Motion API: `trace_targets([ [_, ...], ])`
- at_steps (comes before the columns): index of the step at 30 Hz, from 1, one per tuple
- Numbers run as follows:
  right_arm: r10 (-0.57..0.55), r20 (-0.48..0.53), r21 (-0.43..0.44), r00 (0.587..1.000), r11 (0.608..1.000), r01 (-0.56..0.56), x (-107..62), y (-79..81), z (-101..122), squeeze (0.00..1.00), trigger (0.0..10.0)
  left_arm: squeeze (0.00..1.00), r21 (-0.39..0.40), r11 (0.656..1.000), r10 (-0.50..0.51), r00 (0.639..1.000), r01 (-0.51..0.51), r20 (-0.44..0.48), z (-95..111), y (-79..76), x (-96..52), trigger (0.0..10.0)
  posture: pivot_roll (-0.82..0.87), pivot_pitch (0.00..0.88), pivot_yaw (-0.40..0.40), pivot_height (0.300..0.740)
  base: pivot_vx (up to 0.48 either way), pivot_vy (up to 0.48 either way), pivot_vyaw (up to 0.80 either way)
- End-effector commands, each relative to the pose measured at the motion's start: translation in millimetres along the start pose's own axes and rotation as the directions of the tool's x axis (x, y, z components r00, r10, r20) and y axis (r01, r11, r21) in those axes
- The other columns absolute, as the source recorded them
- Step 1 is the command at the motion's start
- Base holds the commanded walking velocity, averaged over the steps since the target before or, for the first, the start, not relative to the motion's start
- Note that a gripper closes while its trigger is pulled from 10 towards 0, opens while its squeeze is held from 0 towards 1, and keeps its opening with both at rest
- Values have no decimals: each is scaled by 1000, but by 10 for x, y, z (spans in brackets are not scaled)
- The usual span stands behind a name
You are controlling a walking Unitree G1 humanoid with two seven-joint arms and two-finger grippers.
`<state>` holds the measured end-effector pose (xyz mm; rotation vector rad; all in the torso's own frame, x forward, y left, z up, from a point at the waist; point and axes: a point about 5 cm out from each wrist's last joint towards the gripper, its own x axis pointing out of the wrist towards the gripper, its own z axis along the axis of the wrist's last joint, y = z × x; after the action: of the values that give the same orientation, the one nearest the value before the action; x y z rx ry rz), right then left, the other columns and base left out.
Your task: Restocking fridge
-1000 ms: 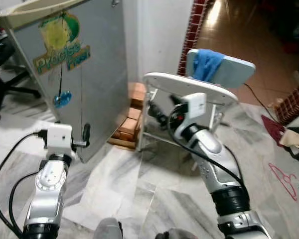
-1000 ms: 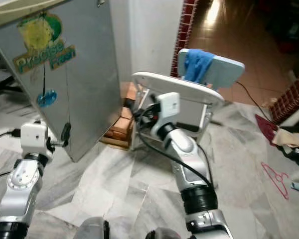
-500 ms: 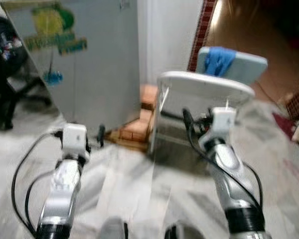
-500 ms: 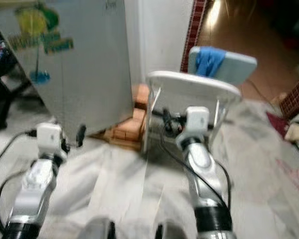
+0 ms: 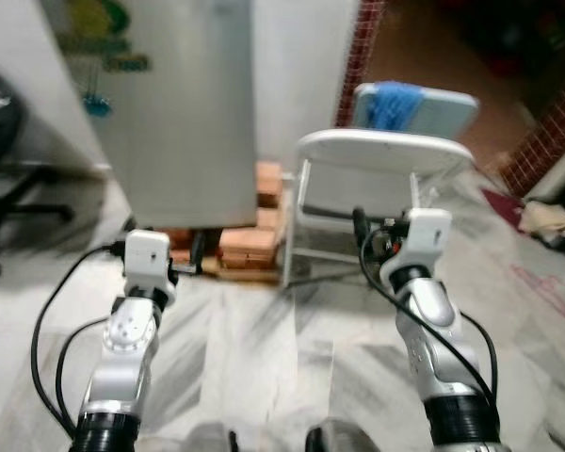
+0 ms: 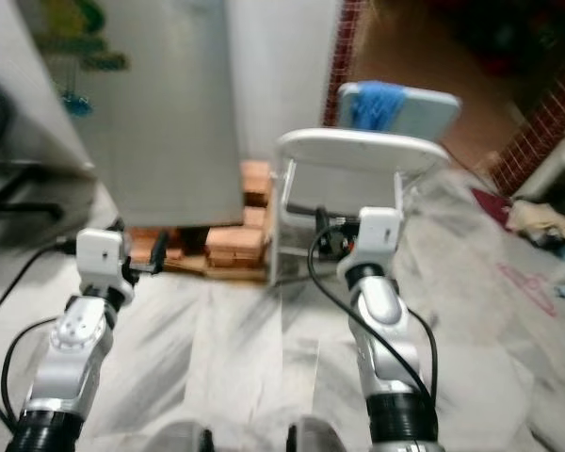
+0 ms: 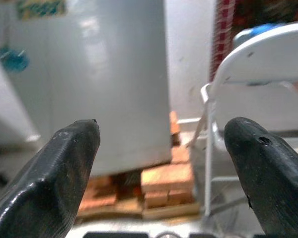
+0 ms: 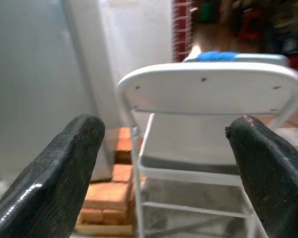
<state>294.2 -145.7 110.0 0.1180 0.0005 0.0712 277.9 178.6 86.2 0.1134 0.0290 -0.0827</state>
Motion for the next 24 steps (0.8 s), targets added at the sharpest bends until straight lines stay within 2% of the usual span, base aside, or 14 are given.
trace_targets([
  [1, 23, 19, 9, 1000, 1000, -23, 45, 89, 46, 0, 10000, 0, 0, 1000, 15, 1000, -15, 2, -5, 61, -13, 10000, -42, 47, -13, 740, 0, 480, -800],
  [13, 42, 11, 29, 999, 999, -43, 59, 110, 23, 0, 10000, 0, -10, 1000, 27, 1000, -27, -11, -23, 60, 1, 10000, -38, 42, -19, 740, 0, 480, -800],
  [24, 85, -6, 34, 996, 996, -84, 59, 145, -13, 0, 10000, 0, -3, 999, 40, 999, -40, -20, -52, 89, -15, 10000, -28, 39, -28, 740, 0, 480, 0],
])
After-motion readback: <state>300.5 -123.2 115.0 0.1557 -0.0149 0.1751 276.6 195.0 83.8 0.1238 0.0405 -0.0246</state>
